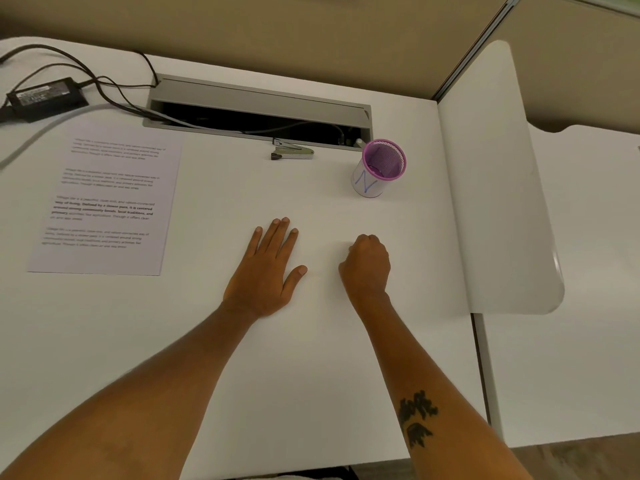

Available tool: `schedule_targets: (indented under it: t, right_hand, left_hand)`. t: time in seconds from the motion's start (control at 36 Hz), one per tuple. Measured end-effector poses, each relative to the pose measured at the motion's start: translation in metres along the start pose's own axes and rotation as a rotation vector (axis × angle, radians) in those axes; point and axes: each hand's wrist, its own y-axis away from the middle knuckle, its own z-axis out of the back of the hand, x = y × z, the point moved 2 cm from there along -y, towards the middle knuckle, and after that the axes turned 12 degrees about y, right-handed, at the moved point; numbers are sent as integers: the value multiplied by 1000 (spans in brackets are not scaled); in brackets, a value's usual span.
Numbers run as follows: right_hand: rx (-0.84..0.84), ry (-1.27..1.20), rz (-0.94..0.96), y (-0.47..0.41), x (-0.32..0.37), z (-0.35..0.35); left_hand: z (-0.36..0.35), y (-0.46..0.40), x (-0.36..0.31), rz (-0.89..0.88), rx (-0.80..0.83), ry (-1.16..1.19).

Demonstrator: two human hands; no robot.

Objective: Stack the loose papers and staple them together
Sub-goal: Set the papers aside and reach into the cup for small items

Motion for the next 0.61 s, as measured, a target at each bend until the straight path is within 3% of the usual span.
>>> schedule_targets:
  t: [0.36,0.61]
  right_hand:
    - [72,94,43,7,4,-3]
    - [64,-48,75,-16,-19,17]
  left_hand:
    - [-1,0,1,11,6,1]
    - [2,1,0,5,10,-10]
